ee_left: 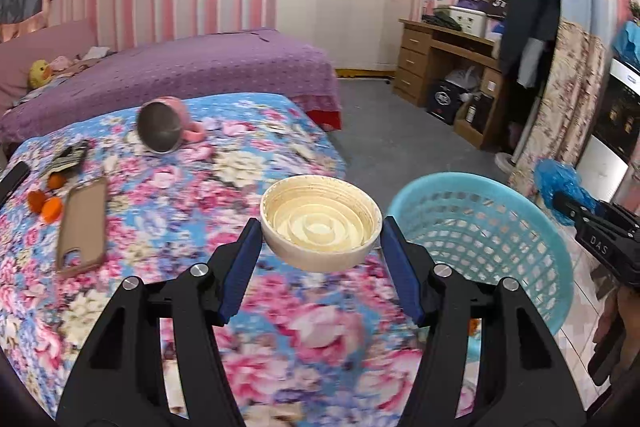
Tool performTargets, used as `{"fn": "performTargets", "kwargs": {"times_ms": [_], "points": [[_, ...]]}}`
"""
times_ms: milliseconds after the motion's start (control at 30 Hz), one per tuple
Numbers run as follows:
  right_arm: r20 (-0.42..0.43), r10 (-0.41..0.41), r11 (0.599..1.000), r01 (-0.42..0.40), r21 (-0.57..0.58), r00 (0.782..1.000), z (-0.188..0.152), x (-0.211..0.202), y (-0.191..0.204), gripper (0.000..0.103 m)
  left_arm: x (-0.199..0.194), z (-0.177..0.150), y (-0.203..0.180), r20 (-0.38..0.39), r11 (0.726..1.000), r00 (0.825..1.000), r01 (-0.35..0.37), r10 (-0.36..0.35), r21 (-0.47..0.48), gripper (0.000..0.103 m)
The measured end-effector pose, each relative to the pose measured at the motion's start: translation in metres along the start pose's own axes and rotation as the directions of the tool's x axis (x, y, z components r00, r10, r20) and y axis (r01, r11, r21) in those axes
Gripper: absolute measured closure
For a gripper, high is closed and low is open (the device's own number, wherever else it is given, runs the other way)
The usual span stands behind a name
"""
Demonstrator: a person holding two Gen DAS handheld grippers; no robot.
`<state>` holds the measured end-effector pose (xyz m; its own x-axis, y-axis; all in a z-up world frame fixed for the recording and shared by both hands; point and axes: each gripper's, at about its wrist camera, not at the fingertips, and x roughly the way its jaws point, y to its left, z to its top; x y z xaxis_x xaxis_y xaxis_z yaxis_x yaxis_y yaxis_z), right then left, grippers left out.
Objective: Collect trash
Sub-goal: 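Carry the white bowl and blue bag in both tools over the light-blue basket, then open the left tool to drop the bowl while the right tool releases the bag into the basket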
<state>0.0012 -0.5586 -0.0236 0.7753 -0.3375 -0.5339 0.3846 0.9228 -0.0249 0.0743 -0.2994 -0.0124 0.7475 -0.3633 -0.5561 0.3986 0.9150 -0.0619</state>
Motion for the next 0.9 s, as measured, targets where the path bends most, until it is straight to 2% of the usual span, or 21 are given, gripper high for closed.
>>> {"fn": "performTargets", "kwargs": {"times_ms": [267,533,600,667,733,900], "points": [[0.009,0.002,1.000,-0.002,0.031,1.000,0.001,0.000,-0.009,0.070,0.031,0.000,-0.035,-0.042,0.993,0.993,0.114,-0.114,-0.006,0.043],[0.007,-0.009,0.997,0.009,0.081,1.000,0.000,0.002,-0.024,0.070,0.055,0.011,-0.069,-0.060,0.983,0.982,0.181,-0.180,0.017,0.043],[0.008,-0.012,0.996,0.011,0.084,1.000,0.000,0.003,-0.025,0.070,0.057,0.013,-0.072,-0.067,0.980,0.978,0.199,-0.198,0.016,0.033],[0.006,-0.012,0.997,0.011,0.082,1.000,0.000,0.004,-0.023,0.070,0.055,0.015,-0.071,-0.049,0.984,0.983,0.176,-0.175,0.022,0.020],[0.005,-0.010,0.997,0.010,0.079,1.000,0.000,0.004,-0.022,0.070,0.051,0.018,-0.063,-0.032,0.987,0.987,0.160,-0.160,0.024,0.014],[0.002,0.003,0.997,-0.003,0.077,1.000,0.001,0.006,-0.013,0.070,0.040,0.025,-0.030,-0.003,0.997,0.997,0.080,-0.080,0.016,0.008]]}}
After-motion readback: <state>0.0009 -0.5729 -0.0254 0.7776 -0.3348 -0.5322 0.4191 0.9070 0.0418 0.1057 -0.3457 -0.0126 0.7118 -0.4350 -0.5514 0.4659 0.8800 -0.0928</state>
